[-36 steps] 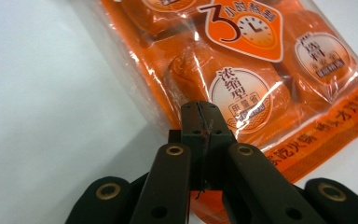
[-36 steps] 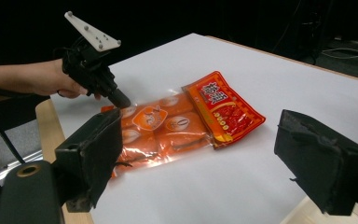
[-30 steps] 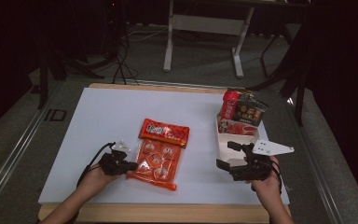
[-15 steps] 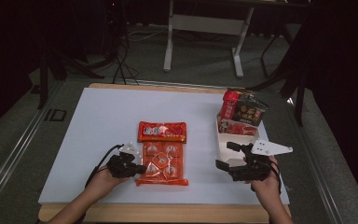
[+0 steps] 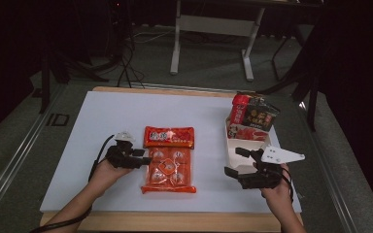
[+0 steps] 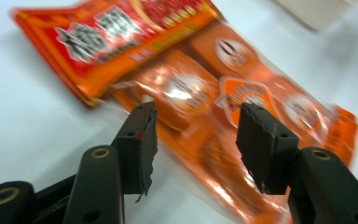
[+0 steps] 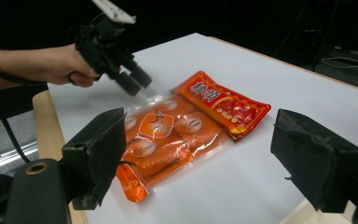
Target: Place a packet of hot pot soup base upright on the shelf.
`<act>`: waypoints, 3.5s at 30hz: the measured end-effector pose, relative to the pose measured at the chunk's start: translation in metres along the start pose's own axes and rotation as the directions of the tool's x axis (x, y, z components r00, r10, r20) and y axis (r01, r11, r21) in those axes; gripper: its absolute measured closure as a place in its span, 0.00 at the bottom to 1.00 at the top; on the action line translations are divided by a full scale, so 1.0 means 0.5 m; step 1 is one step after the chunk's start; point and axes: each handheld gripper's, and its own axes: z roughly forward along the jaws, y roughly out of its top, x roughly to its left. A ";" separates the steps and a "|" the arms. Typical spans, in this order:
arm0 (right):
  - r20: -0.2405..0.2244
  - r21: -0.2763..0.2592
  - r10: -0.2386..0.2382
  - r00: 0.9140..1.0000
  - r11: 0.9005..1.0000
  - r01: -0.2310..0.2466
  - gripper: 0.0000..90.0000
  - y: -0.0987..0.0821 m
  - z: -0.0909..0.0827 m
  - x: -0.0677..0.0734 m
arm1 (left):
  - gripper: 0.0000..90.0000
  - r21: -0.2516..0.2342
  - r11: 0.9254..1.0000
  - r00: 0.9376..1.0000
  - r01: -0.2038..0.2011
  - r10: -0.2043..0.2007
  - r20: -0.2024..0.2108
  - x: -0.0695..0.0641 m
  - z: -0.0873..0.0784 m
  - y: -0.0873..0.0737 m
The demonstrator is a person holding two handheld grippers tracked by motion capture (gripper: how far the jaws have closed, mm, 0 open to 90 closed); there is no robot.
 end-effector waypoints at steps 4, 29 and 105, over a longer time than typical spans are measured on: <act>0.008 0.005 0.011 1.000 1.000 -0.011 0.20 0.000 0.002 0.002 | 0.53 -0.007 1.000 0.999 0.019 -0.019 -0.031 0.029 0.010 0.012; 0.081 0.022 -0.012 0.997 1.000 0.011 0.11 0.000 0.005 0.017 | 0.52 -0.003 0.995 0.990 0.102 -0.102 -0.097 0.141 0.111 0.047; 0.099 -0.004 -0.068 0.993 0.998 0.069 0.20 0.064 0.036 0.014 | 0.99 -0.221 0.961 0.981 -0.164 0.182 0.062 -0.087 -0.081 0.141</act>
